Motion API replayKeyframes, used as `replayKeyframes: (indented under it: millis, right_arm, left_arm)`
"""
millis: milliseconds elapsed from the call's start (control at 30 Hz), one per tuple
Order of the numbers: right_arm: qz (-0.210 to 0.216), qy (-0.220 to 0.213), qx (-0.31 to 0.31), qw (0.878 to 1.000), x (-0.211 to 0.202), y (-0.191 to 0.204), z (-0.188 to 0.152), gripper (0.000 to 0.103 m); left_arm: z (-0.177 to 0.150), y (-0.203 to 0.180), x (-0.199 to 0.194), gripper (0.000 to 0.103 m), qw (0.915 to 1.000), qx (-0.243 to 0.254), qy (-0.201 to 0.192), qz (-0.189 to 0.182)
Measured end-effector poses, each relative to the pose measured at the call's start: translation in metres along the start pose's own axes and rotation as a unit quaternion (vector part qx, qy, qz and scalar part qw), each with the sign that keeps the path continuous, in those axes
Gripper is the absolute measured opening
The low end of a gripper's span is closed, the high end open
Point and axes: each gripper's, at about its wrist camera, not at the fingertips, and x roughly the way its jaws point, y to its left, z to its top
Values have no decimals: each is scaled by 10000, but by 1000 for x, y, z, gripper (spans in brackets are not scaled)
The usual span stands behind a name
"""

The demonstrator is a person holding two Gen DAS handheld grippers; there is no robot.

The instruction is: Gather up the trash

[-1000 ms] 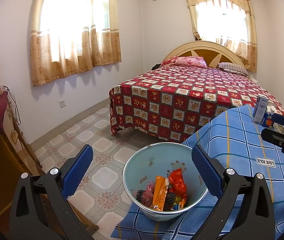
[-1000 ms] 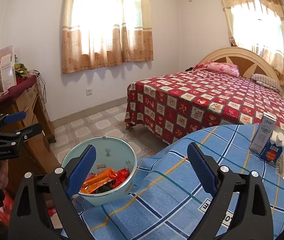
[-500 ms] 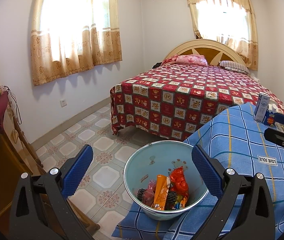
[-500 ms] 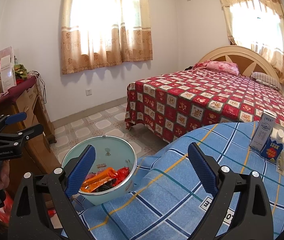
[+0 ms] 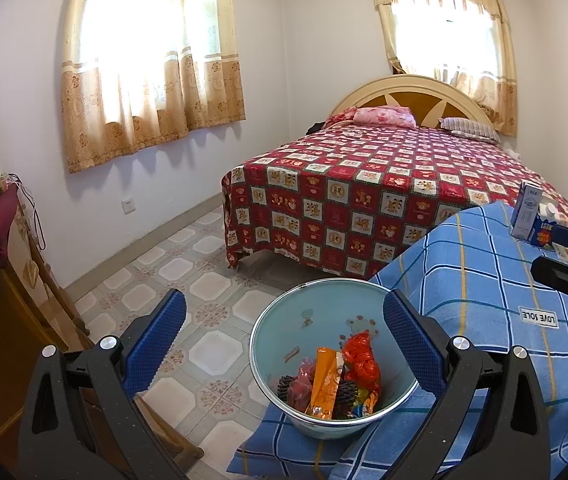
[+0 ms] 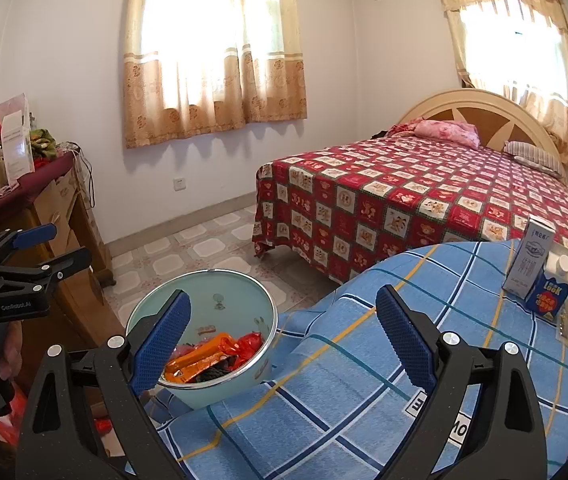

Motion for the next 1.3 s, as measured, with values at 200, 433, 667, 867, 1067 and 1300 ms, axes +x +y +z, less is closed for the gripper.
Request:
replayKeyframes:
  millis: [200,433,667,867,1067,1300]
  right_arm:
    - [5,3,-11,10000,0,2,-1,92]
    - [8,17,-14,10000,0,4,-2,92]
    - [19,12,-18,10000,0,5,-3,93]
    - [17,12,-17,10000,0,5,-3,93]
    - [35,31,-31,10000,1,10,-5,93]
    - [50,19,-42,10000,0,13,-7,93]
  left_arm:
    - [0,-2,1,97,10000,40,1,61]
    - [0,-3,3,97,9999,23,-16,108]
    - [0,-5,2,97,9999,75,3,69]
    - [0,-7,2,97,9999,109,46,65]
    - [0,-8,3,97,9998,151,21,106]
    - [-1,-10,2,97,9999,166,3,29]
